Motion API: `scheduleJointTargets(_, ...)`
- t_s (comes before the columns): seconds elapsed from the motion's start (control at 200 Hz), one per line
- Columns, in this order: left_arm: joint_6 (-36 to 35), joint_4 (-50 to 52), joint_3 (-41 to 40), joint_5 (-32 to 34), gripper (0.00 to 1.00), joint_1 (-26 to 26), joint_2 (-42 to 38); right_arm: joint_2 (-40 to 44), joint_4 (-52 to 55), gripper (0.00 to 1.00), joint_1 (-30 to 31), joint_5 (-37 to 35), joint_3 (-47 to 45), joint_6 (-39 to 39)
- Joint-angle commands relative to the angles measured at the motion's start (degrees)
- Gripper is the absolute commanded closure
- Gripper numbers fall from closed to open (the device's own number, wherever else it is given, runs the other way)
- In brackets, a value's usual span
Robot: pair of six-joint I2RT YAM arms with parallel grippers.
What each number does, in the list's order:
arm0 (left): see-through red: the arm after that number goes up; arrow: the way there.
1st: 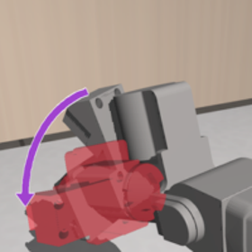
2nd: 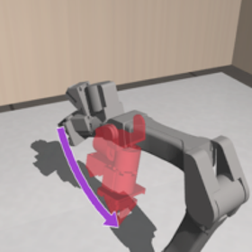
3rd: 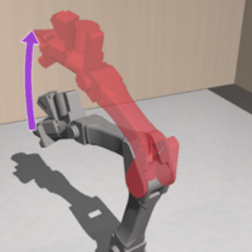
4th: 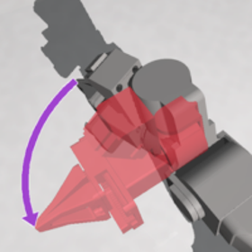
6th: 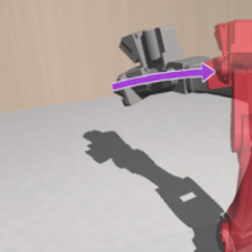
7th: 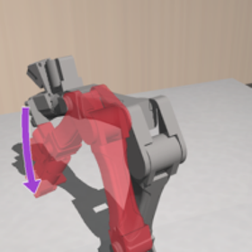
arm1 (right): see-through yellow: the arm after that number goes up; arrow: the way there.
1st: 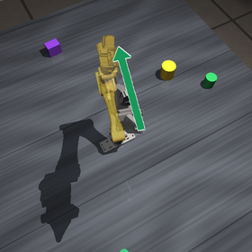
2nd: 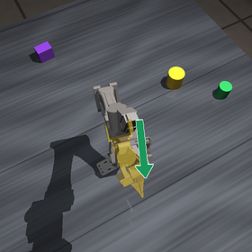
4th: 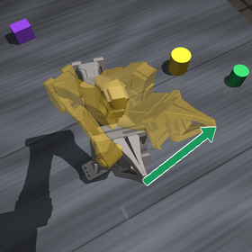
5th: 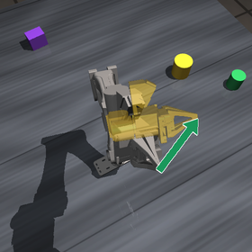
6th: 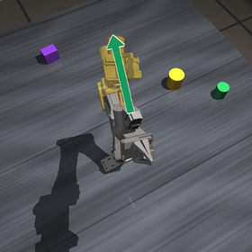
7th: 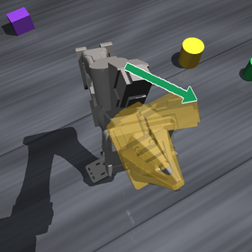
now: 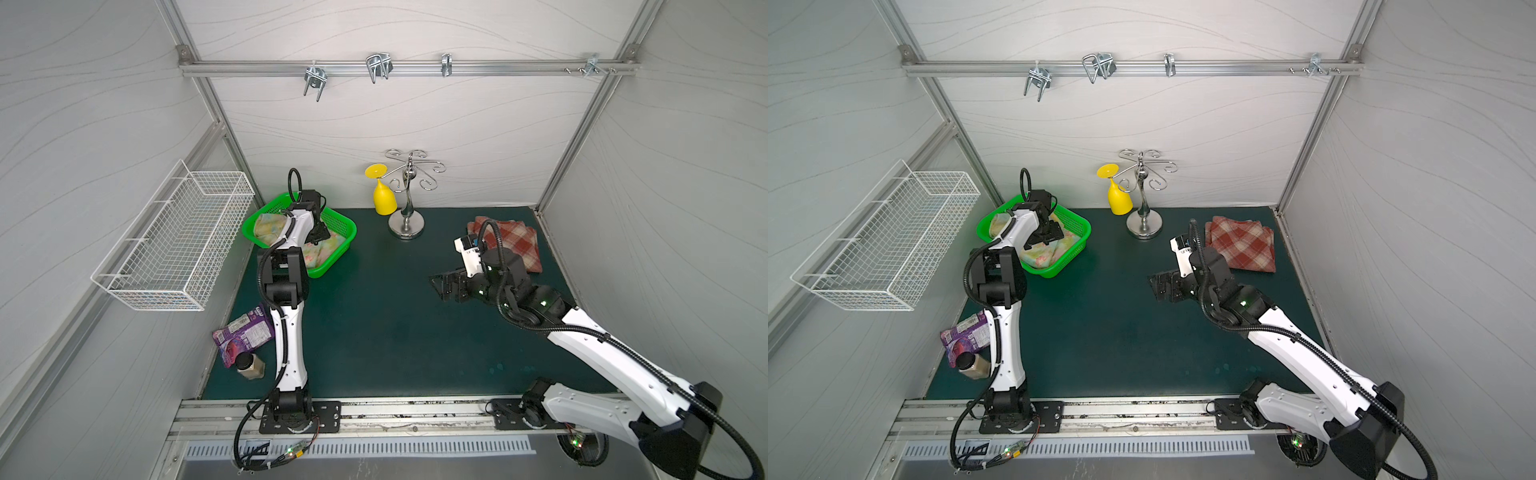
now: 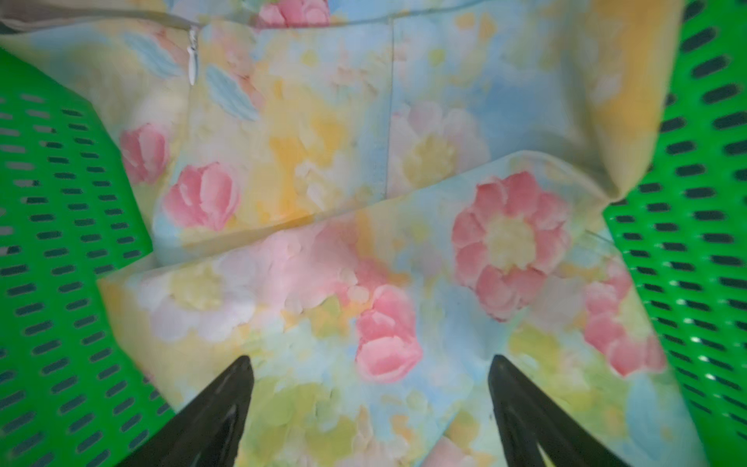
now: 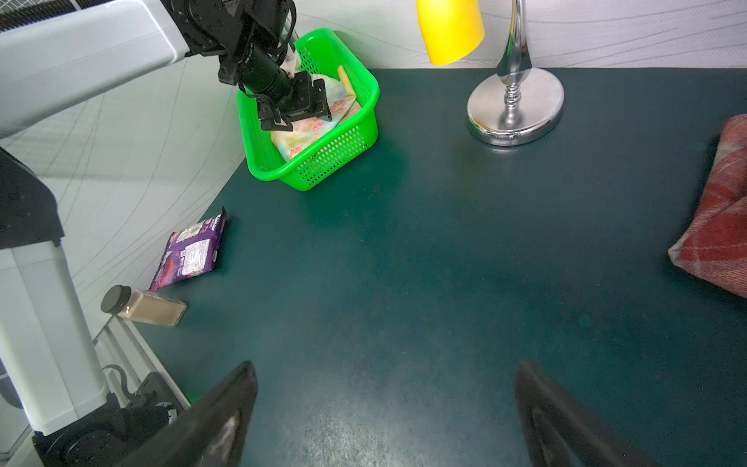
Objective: Fold and stack skirts
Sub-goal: Pick up the skirt from the basket.
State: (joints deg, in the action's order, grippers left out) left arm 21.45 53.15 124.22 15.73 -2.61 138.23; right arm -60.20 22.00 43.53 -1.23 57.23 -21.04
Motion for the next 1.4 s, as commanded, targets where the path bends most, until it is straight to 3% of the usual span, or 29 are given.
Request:
scheduleJointTargets(0.0,-1.74,6.52,7.62,-0.37,0.09,-0.07,4.41,0.78,0.91,0.01,0.66,-0.44,-0.11,-0.84)
scheduleJointTargets(0.15,-2.28,8.47,9.38,-1.29,0.11,-0.11,7.00,0.88,0.97,0.01,0.88,-0.27,-0.24,-1.35)
scheduleJointTargets(0.265,-2.38,8.42,8.54,-1.61,0.20,-0.28,7.31,0.54,0.82,0.01,0.98,-0.25,-0.24,-1.44)
scheduleJointTargets(0.44,-2.56,7.63,6.89,-3.38,0.54,-0.55,6.58,0.31,0.34,0.01,1.04,0.02,-0.43,-1.65)
scheduleJointTargets(0.595,-2.47,6.71,6.34,-4.57,0.74,-0.64,5.67,0.35,0.41,0.01,1.03,0.00,-0.88,-1.88)
scheduleJointTargets(0.68,-2.34,6.86,6.33,-4.67,1.00,-0.73,5.20,0.35,0.49,0.01,1.13,-0.08,-0.98,-1.73)
scheduleJointTargets(1.001,-1.15,5.66,4.91,-6.52,1.00,-1.60,-1.48,-0.65,-0.50,0.01,1.12,0.57,-1.66,-0.63)
scheduleJointTargets(1.396,1.78,3.25,3.63,-10.87,1.00,-1.81,-17.31,-3.70,-2.72,0.01,1.12,3.58,-0.38,0.98)
